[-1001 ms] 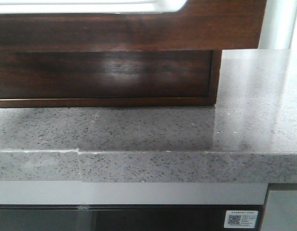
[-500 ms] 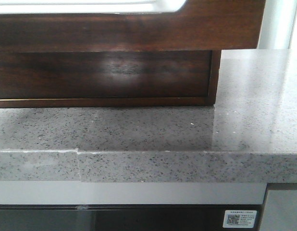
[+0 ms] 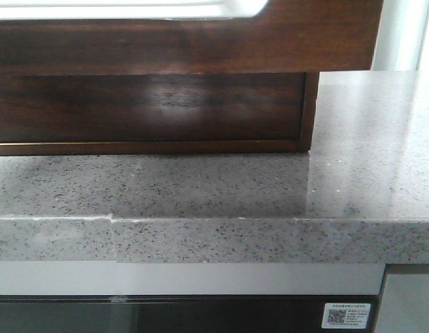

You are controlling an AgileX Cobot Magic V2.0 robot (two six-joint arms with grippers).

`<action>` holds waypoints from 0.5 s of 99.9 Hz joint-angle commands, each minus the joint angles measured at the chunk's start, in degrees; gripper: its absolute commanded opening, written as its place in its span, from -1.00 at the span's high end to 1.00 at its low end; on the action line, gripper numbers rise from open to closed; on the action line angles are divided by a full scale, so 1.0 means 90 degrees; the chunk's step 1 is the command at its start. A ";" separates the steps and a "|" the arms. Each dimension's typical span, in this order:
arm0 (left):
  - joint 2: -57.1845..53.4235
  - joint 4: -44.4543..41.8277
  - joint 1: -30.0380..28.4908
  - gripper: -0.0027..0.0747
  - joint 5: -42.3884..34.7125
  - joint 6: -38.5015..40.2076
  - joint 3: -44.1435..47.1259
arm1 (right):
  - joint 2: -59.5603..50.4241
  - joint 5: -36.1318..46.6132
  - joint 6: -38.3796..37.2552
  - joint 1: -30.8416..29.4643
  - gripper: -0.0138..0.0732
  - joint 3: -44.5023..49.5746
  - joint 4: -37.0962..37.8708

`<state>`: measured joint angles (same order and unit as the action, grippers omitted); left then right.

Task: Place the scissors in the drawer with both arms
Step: 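Carry the scissors over the open drawer with the right gripper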

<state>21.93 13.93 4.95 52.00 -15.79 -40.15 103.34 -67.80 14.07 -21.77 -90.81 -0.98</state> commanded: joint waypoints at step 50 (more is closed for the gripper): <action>0.0084 0.0118 0.0040 -0.06 -0.0374 0.0062 -0.0214 | -0.3613 0.1344 0.0487 0.2479 0.79 -0.0190 -0.0028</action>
<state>21.93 13.93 4.95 52.07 -15.79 -40.15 75.83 -61.19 16.26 -3.32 -90.81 -1.09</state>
